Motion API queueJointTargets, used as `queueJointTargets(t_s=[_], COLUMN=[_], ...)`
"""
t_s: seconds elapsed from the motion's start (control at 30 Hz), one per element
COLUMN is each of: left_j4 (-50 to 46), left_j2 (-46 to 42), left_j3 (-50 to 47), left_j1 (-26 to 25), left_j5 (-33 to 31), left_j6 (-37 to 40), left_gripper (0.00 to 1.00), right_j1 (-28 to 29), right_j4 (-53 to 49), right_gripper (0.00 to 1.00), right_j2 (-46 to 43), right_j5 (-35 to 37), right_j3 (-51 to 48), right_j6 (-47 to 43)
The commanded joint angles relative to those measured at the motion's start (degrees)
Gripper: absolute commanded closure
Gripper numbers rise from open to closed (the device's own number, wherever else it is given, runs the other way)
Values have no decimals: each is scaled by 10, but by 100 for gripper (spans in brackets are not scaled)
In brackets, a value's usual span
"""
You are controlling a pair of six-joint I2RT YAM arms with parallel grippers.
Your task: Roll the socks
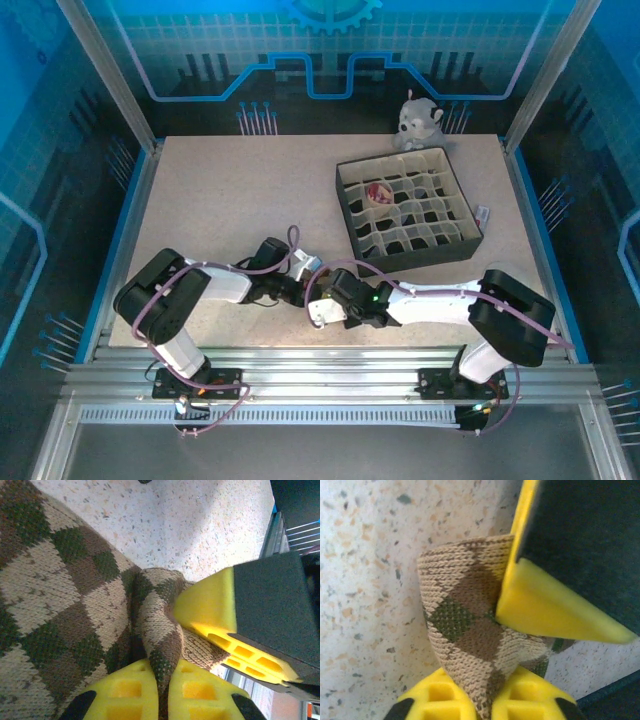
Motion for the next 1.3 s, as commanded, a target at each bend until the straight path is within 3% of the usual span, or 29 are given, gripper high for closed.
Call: queueJointTargets(t_s=[0.0, 0.2, 0.4, 0.57, 0.8, 1.0, 1.27], left_j4=[-72, -36, -44, -38, -3, 46, 92], left_j2=[-5, -131, -258, -387, -546, -560, -440], left_j3=[-34, -88, -117, -153, -230, -280, -249], left_j1=[1, 0, 0, 0, -16, -112, -176], left_j5=[-61, -163, -239, -276, -256, -311, -332], left_j6=[19, 30, 59, 97, 152, 213, 257], left_gripper=[100, 76, 60, 59, 63, 58, 48], right_j1=[-10, -65, -99, -104, -136, -155, -157], right_j4=[-49, -221, -339, -383, -452, -518, -521], right_gripper=[100, 100, 100, 100, 100, 100, 100], right_j2=[0, 8, 73, 117, 182, 255, 272], right_j5=[-43, -178, -240, -287, -407, -446, -448], right_j3=[18, 109, 190, 229, 297, 361, 371], right_j6=[15, 65, 89, 101, 108, 115, 125])
